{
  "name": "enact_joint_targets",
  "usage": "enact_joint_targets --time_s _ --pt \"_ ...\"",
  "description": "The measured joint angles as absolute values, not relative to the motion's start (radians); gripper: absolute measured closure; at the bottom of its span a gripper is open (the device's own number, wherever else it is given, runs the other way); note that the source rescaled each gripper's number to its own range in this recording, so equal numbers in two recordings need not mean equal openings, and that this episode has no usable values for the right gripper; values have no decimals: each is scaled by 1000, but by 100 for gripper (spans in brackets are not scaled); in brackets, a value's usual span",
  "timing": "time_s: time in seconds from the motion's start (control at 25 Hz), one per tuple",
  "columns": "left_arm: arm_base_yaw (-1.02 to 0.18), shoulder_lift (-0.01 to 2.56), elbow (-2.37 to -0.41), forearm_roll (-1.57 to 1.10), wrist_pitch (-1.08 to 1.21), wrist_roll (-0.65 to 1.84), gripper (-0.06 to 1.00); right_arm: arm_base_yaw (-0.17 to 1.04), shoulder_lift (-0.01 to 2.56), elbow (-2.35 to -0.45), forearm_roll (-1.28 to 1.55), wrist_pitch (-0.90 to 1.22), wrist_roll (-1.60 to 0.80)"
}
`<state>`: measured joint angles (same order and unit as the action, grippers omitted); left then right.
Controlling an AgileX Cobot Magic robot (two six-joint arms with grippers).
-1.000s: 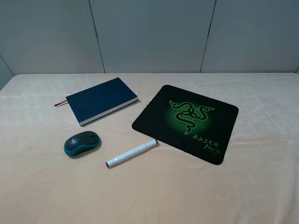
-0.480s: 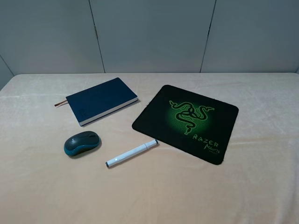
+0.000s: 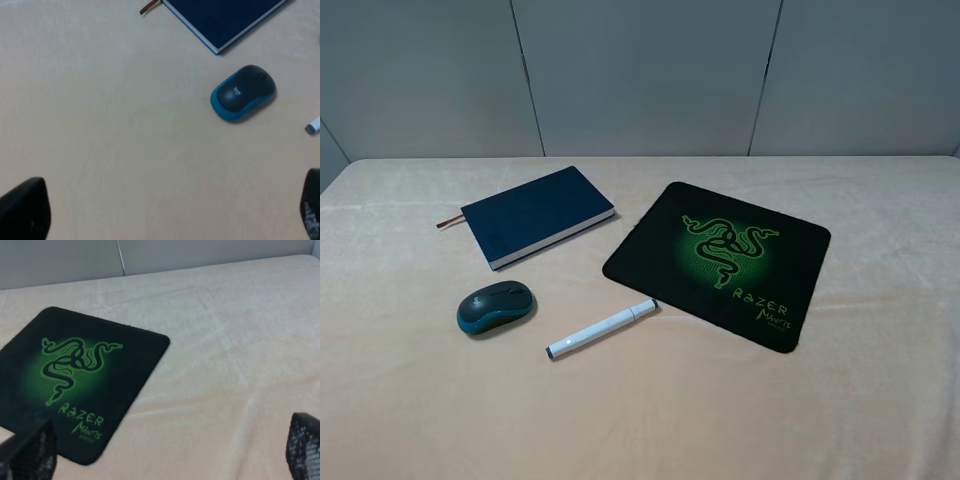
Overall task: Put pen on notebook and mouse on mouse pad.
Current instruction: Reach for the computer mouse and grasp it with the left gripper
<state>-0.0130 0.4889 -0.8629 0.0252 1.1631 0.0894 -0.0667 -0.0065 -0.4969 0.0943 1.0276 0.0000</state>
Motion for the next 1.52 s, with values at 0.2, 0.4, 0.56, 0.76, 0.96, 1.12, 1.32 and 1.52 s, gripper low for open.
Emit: enact_joint_targets --time_s 0.2,0.4,0.56,0.76,0.96,1.12,1.32,1.52 --pt "-106 643 -940 29 1163 94 -6 -67 -7 -497 94 1028 0" --pt "-198 799 -974 57 1162 93 -6 -67 -7 -497 94 1028 0" --pt "-241 923 -993 62 1160 93 -6 -67 -7 -497 94 1028 0" --pt "-259 1083 -1015 62 1149 93 -6 -67 -7 -497 94 1028 0" --pt "-259 1225 -1015 51 1105 118 -6 -67 -7 -497 94 1028 0" --pt "-259 1338 -1015 13 1072 169 -6 -67 -7 -497 94 1028 0" --pt "-298 1468 -1015 13 1023 204 -6 -67 -7 -497 94 1028 0" --pt "-368 1587 -1016 63 972 208 -6 -67 -7 -497 94 1028 0"
